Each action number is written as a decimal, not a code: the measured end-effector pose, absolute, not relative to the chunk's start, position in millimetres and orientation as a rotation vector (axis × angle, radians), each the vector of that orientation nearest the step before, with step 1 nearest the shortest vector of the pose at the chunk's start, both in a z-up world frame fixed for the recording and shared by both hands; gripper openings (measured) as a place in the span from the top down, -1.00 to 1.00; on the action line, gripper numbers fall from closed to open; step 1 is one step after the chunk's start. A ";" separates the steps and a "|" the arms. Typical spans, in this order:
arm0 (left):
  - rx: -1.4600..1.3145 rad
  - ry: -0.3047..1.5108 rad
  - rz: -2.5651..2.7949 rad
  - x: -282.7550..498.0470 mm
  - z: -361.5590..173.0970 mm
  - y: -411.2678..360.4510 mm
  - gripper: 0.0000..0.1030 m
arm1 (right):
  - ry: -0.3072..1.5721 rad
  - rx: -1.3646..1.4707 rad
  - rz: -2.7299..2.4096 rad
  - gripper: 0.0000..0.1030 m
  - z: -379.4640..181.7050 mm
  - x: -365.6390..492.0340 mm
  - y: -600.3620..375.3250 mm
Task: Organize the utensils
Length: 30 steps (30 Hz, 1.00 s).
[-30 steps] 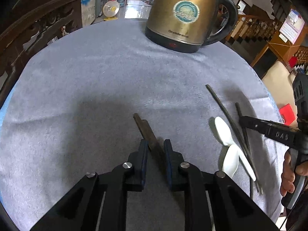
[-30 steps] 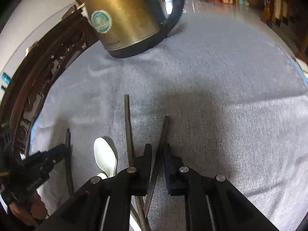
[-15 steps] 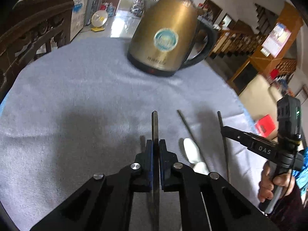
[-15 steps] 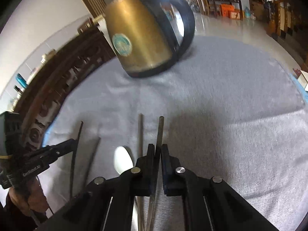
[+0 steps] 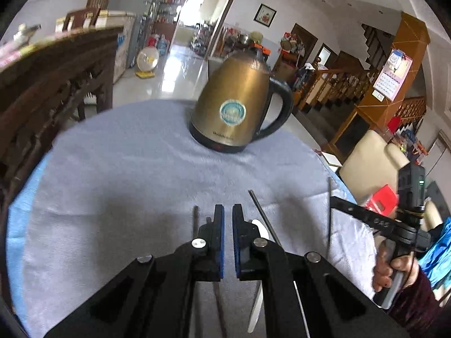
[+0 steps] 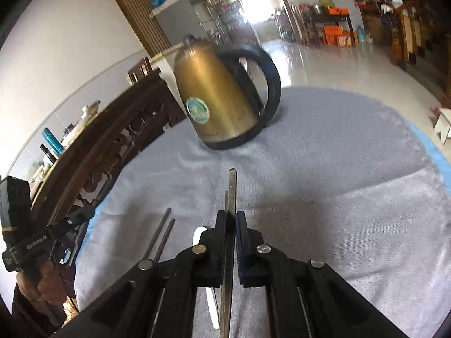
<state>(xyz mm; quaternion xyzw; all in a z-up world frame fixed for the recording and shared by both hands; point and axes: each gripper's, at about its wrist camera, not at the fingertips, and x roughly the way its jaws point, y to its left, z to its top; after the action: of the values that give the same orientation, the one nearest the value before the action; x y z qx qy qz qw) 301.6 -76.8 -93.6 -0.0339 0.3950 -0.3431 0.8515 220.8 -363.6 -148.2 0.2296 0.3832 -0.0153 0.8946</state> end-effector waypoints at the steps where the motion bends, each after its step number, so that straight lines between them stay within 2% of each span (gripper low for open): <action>1: -0.064 0.832 -0.712 300.5 -93.0 -74.2 0.90 | 0.782 0.468 -0.037 0.87 -144.0 215.6 -362.3; 4: -0.048 0.928 -0.649 310.2 -109.8 -73.5 0.90 | 0.750 0.446 -0.038 0.87 -131.8 200.5 -357.1; 7: 0.045 1.035 -0.570 322.5 -144.4 -87.3 0.81 | 0.769 0.444 -0.034 0.87 -134.1 198.1 -352.4; 14: 0.148 1.120 -0.562 333.6 -190.3 -120.3 0.78 | 0.852 0.470 -0.018 0.87 -164.8 211.8 -351.8; 18: 0.183 1.118 -0.557 339.2 -200.8 -131.8 0.42 | 0.915 0.462 -0.048 0.86 -181.2 225.0 -359.3; 19: 0.188 1.120 -0.554 341.0 -202.4 -133.0 0.42 | 0.932 0.475 -0.060 0.85 -185.2 227.2 -363.8; 21: 0.204 1.103 -0.554 342.6 -203.3 -138.1 0.37 | 0.994 0.513 -0.085 0.76 -197.7 233.4 -375.1; 23: 0.214 1.094 -0.558 341.4 -203.6 -142.0 0.34 | 1.047 0.516 -0.100 0.45 -208.7 239.0 -381.6; 25: 0.232 1.088 -0.564 341.1 -204.1 -146.9 0.34 | 1.095 0.488 -0.116 0.25 -217.7 245.9 -383.3; 30: 0.258 1.076 -0.572 341.3 -206.5 -149.7 0.34 | 1.142 0.407 -0.177 0.20 -231.8 260.3 -382.6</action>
<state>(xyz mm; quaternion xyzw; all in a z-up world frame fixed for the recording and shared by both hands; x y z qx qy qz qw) 341.3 -149.7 -206.5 0.1210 0.5038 -0.2678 0.8123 260.3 -382.6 -231.8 0.1911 0.5361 -0.0830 0.8180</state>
